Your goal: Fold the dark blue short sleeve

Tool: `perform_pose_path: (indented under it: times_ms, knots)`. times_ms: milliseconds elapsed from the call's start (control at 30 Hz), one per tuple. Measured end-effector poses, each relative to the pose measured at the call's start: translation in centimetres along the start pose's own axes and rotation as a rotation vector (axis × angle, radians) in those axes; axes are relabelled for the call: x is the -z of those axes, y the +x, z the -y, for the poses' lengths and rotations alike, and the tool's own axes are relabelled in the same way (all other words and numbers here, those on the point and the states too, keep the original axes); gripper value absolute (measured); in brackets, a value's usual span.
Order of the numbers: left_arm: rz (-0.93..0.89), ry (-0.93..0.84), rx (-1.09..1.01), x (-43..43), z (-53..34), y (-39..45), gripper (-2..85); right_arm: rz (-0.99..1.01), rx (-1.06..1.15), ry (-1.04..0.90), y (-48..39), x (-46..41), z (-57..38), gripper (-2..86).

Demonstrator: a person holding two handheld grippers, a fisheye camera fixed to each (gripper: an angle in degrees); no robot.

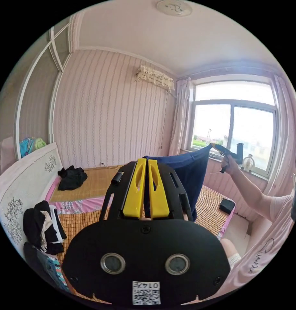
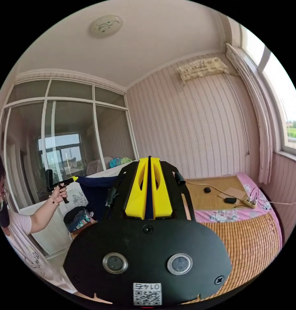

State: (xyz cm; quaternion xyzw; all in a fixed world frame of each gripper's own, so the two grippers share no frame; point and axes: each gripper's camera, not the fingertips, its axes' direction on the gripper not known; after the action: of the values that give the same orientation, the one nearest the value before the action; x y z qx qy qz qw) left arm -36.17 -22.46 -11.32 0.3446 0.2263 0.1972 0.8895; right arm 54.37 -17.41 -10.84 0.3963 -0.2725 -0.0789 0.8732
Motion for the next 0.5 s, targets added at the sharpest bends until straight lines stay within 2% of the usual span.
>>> perform_pose_path:
  times_ms: [133, 333, 500]
  knots:
    - [0.033, -0.175, -0.019, -5.6, -4.7, -0.9, -1.0, 0.005, -0.028, -0.124, 2.3, -2.0, -6.3, 0.5]
    - [-0.112, -0.559, 0.214, -17.9, -20.4, -4.2, -1.0, -0.045, -0.345, -0.501, 8.4, -7.8, -25.7, 0.5]
    - [-0.143, -0.77, 0.36, -23.8, -33.7, -4.1, -1.0, -0.071, -0.633, -0.773, 11.6, -10.4, -40.1, 0.5]
